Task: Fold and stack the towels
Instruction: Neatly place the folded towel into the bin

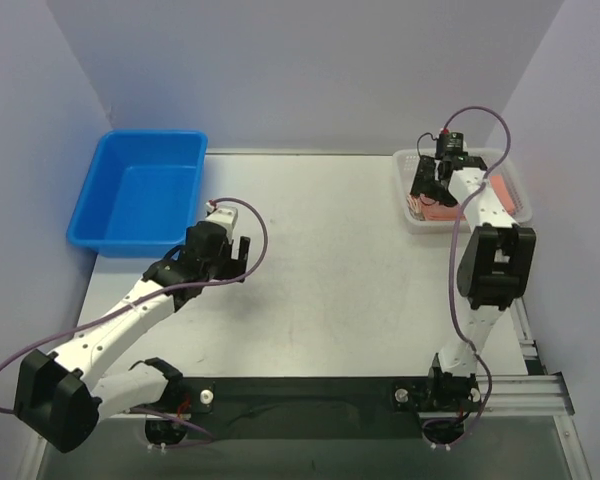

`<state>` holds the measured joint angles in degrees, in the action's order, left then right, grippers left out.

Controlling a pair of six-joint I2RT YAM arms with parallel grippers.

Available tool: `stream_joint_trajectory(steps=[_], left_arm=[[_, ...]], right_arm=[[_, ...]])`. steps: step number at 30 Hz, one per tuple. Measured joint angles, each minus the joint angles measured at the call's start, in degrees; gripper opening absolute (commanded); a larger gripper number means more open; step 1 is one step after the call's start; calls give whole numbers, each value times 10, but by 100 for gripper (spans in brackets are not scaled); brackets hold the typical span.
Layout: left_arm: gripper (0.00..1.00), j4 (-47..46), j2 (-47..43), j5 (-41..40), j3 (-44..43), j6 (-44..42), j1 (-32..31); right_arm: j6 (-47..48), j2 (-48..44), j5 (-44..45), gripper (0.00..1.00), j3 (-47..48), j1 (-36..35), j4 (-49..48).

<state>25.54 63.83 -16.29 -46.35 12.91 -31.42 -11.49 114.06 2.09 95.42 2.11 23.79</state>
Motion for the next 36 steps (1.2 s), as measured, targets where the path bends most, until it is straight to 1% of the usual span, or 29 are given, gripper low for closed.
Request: stream_joint_trajectory(steps=[1, 2, 5, 6, 8, 10, 11, 16, 21, 25, 28, 32, 36], left_arm=[[98, 0, -9, -1, 0, 0, 0], [97, 0, -21, -3, 0, 0, 0], [97, 5, -65, -14, -3, 1, 0], [98, 10, -81, -20, -7, 2, 0], [97, 22, -118, -32, -18, 6, 0], [97, 35, -165, -52, -31, 12, 0], [98, 42, -190, -63, -36, 14, 0], [97, 70, -330, -131, -37, 17, 0], [98, 89, -465, -181, -12, 20, 0], [98, 116, -530, -196, 28, 31, 0], [97, 134, -556, -199, 54, 40, 0], [97, 146, -572, -200, 64, 46, 0], [97, 145, -592, -206, 71, 53, 0]], right_arm=[[-3, -30, 0, 73, -15, 0, 5], [-5, -74, 0, 80, -35, 0, 8], [-8, -212, 1, 88, -83, 0, 16], [-9, -263, 3, 92, -101, 0, 17], [-11, -369, 8, 95, -130, 0, 22], [-16, -473, 15, 97, -166, 0, 26], [-19, -524, 17, 100, -183, 0, 31], [-22, -752, 24, 100, -284, 0, 52], [-18, -933, 49, 100, -387, -10, 77], [-17, -1037, 75, 100, -464, -20, 93], [-13, -1084, 83, 100, -505, -31, 105], [-14, -1127, 84, 100, -539, -36, 113], [-16, -1134, 83, 100, -563, -37, 112]])
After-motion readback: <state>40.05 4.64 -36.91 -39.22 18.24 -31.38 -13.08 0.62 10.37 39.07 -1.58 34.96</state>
